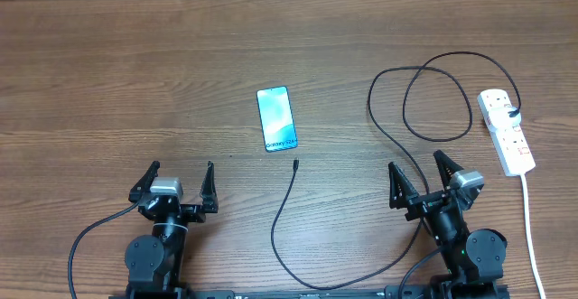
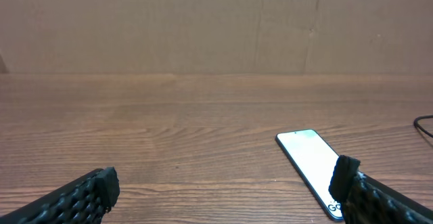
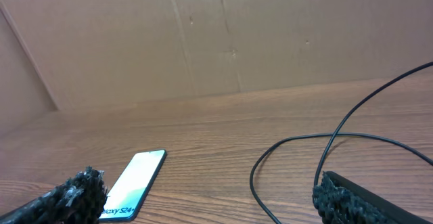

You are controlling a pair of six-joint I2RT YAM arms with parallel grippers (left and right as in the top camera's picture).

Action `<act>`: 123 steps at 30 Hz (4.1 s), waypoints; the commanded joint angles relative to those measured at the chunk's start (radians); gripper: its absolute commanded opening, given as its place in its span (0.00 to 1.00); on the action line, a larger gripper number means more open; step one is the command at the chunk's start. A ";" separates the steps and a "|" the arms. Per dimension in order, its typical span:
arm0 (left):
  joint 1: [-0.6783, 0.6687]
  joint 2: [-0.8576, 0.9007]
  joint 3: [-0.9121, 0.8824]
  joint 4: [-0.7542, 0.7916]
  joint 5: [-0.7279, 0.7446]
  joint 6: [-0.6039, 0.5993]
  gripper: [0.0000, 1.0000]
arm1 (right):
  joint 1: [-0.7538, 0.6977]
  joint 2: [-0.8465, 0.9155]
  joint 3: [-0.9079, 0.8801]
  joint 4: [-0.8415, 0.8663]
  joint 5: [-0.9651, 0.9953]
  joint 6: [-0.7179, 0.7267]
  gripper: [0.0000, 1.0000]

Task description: Plug charger to phone and switch on socket

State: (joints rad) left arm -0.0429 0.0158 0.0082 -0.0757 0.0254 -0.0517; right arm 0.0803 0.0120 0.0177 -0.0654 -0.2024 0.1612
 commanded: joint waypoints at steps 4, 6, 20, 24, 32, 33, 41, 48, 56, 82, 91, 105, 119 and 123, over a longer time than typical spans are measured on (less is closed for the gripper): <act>0.005 -0.005 -0.003 -0.002 0.000 0.011 1.00 | 0.005 -0.009 -0.010 0.002 0.010 0.007 1.00; 0.005 -0.005 -0.003 -0.002 0.000 0.011 1.00 | 0.005 -0.009 -0.010 0.002 0.010 0.007 1.00; 0.005 -0.005 -0.003 -0.002 0.000 0.011 0.99 | 0.005 -0.009 -0.010 0.002 0.010 0.007 1.00; 0.005 -0.005 -0.003 -0.002 0.000 0.011 0.99 | 0.005 -0.009 -0.010 0.002 0.010 0.007 1.00; 0.005 -0.005 -0.003 -0.002 0.000 0.011 1.00 | 0.005 -0.009 -0.010 0.002 0.010 0.007 1.00; 0.005 -0.005 -0.003 -0.002 0.000 0.011 1.00 | 0.005 -0.009 -0.010 0.002 0.010 0.007 1.00; 0.005 -0.005 -0.003 -0.002 0.000 0.011 1.00 | 0.005 -0.009 -0.010 0.002 0.010 0.007 1.00; 0.005 -0.005 -0.003 -0.002 0.000 0.011 1.00 | 0.005 -0.009 -0.010 0.002 0.010 0.007 1.00; 0.005 -0.005 -0.003 -0.001 -0.003 0.011 1.00 | 0.005 -0.009 -0.010 0.002 0.010 0.007 1.00; 0.005 0.267 0.782 -0.454 0.235 -0.163 1.00 | 0.005 -0.009 -0.010 0.002 0.010 0.007 1.00; 0.003 0.870 1.489 -1.047 0.422 -0.063 1.00 | 0.005 -0.009 -0.010 0.002 0.010 0.007 1.00; 0.003 1.465 1.879 -1.569 0.650 -0.095 1.00 | 0.005 -0.009 -0.010 0.002 0.010 0.007 1.00; -0.059 1.741 1.879 -1.567 0.681 -0.156 0.05 | 0.005 -0.009 -0.010 0.002 0.010 0.007 1.00; -0.112 1.791 1.879 -1.520 0.638 -0.195 0.04 | 0.005 -0.009 -0.010 0.002 0.010 0.007 1.00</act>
State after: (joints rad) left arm -0.1146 1.7702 1.8675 -1.6154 0.6807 -0.2020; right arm 0.0803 0.0120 0.0177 -0.0681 -0.2016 0.1638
